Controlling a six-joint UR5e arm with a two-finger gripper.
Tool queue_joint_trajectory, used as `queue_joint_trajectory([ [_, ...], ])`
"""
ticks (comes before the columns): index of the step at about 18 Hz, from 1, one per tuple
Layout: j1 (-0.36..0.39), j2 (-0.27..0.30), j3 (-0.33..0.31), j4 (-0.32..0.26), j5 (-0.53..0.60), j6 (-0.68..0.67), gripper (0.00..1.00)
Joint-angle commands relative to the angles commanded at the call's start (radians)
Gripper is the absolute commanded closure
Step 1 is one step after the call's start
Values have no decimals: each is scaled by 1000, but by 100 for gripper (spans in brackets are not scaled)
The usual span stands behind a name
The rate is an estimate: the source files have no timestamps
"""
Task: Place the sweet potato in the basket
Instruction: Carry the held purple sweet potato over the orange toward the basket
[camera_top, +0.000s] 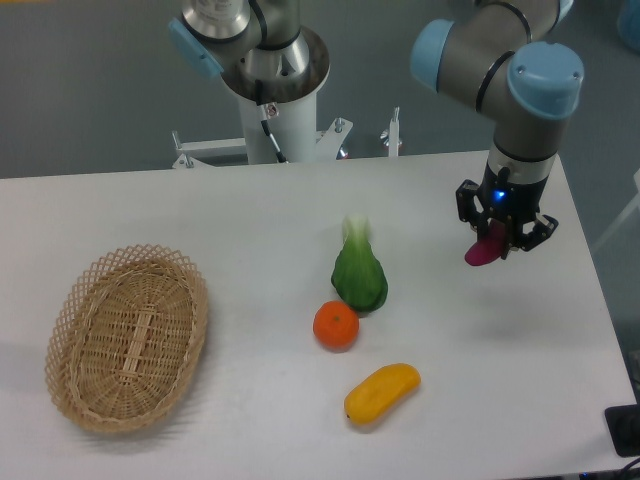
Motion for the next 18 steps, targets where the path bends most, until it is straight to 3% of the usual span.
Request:
queue_joint_trajectory([
  [7,-78,-2,-5,2,14,-117,85],
  [18,-323,5,-14,11,2,-313,84],
])
